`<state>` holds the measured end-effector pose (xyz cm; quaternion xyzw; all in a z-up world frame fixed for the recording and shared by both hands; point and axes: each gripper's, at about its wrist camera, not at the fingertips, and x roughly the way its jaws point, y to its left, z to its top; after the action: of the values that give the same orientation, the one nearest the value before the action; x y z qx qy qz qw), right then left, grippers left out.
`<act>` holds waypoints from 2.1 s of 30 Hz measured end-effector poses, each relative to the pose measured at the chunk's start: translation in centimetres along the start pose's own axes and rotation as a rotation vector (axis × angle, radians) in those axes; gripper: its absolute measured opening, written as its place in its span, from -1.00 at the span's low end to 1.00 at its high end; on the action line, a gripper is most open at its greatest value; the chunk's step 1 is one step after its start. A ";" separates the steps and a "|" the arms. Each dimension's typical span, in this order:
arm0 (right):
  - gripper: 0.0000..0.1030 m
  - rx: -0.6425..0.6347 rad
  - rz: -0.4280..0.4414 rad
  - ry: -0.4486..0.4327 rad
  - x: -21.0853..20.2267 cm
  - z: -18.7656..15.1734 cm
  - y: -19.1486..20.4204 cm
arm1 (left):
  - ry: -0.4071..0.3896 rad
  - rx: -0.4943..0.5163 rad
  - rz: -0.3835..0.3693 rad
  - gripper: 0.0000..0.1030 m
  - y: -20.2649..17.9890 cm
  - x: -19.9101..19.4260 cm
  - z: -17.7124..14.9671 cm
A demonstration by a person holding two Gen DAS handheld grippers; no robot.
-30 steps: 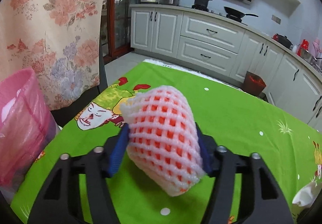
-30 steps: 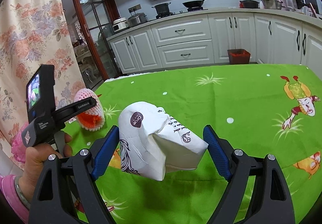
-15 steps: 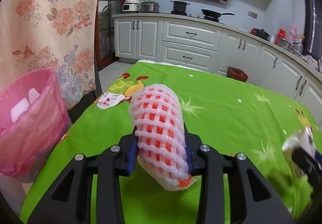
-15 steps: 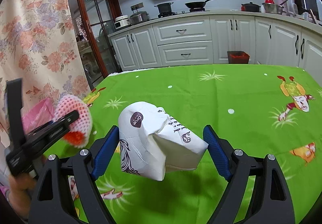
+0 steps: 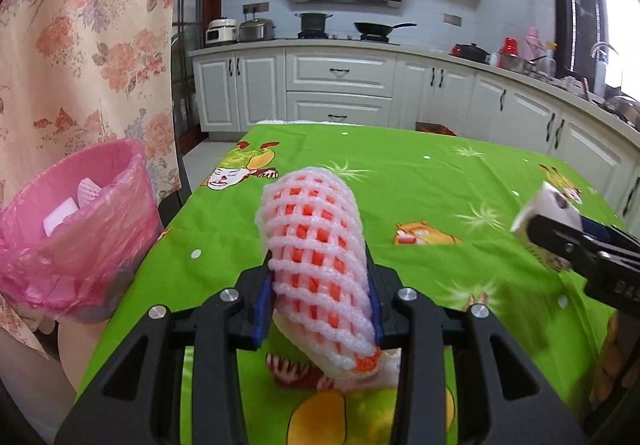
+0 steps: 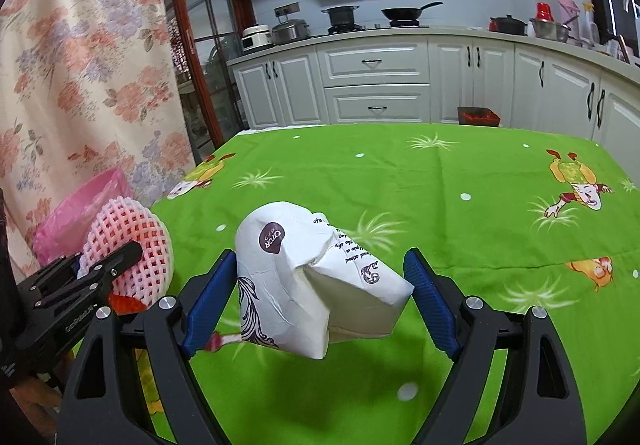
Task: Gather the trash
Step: 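Carry the paper bag and foam net over the pink bin and open both tools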
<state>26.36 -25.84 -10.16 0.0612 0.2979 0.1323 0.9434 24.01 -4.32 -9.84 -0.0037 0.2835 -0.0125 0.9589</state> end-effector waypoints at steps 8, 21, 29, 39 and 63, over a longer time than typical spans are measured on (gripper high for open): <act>0.54 -0.050 0.008 0.005 -1.4 -1.1 2.4 | -0.054 0.051 -0.023 -0.30 0.4 -4.2 -1.3; 0.55 -0.108 0.065 0.010 -2.3 -1.3 6.2 | -0.108 0.046 -0.005 -0.29 3.1 -8.6 -2.2; 0.55 -0.151 0.132 0.031 -1.6 -0.7 9.4 | -0.121 0.051 -0.004 -0.26 5.4 -10.2 -2.4; 0.55 -0.209 0.217 0.029 0.5 1.4 13.8 | -0.139 0.000 0.085 -0.26 10.2 -10.5 0.2; 0.55 -0.331 0.427 0.011 7.9 8.4 26.6 | -0.143 -0.127 0.284 -0.23 23.3 -8.2 5.7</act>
<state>31.74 1.61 -2.44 -0.0332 0.2577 0.3754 0.8897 20.73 19.16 -0.88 -0.0254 0.2126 0.1412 0.9665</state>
